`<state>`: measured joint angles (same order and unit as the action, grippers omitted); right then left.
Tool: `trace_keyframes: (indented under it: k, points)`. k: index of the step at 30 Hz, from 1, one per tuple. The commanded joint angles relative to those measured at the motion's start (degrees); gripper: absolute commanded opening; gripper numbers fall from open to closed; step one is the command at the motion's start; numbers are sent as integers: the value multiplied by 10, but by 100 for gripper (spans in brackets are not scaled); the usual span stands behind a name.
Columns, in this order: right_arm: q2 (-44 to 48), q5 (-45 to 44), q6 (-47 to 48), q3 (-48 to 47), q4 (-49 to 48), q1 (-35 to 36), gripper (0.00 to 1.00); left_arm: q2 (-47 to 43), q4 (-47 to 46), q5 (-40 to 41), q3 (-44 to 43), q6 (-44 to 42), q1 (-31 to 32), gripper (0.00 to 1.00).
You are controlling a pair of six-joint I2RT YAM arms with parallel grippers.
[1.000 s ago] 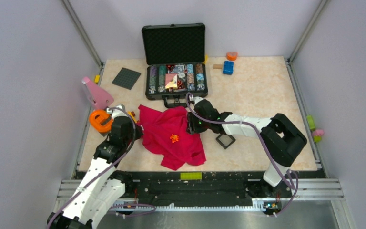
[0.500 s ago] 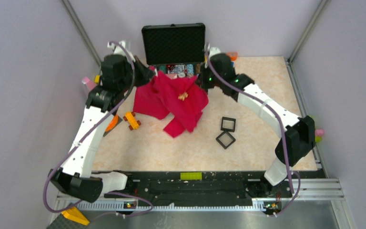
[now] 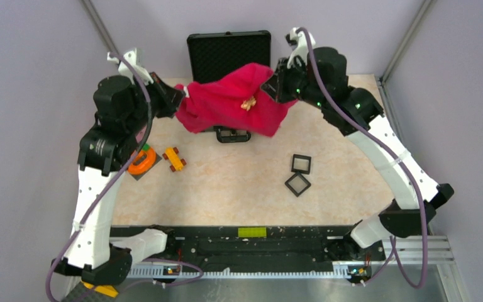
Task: Remove the brooch from the garment
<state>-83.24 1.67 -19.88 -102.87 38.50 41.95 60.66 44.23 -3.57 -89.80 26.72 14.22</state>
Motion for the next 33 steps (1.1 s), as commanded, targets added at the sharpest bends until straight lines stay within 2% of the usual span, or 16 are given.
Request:
trace_keyframes:
  k: [1,4,5,7,9,10,11,16,19,22,27,28,29,31,33]
  points:
    - [34,68,-68,175,-54,7,0,-50,-24,51,166,9,-9,0]
    - [35,99,-94,292,-121,8,0,-89,-92,68,315,59,-13,0]
    - [32,112,-103,327,-150,10,4,-100,-114,77,367,77,-17,0]
    - [20,143,-106,374,-190,16,30,-114,-146,98,415,91,-33,0]
    - [16,133,-101,399,-195,18,56,-113,-152,111,425,93,-68,0]
    - [22,112,-99,411,-191,17,65,-111,-152,115,425,92,-88,0]
    - [30,76,-95,420,-185,11,69,-109,-149,121,422,93,-108,0]
    - [85,39,-101,495,-202,-49,72,-131,-164,98,443,126,-220,0]
    - [91,-39,-99,511,-181,-53,80,-140,-181,80,466,144,-228,0]
    - [65,-106,-100,494,-145,-53,82,-148,-197,67,484,146,-228,0]
    - [86,-110,-118,522,-158,-53,73,-170,-201,6,483,117,-228,0]
    - [96,-107,-120,532,-162,-53,73,-176,-198,-13,482,113,-227,6]
    - [102,-102,-126,541,-162,-52,74,-181,-201,-40,483,106,-227,19]
    - [101,-90,-147,547,-150,-35,78,-187,-201,-76,480,97,-225,53]
    - [86,-100,-163,543,-133,15,80,-194,-184,-71,472,92,-223,70]
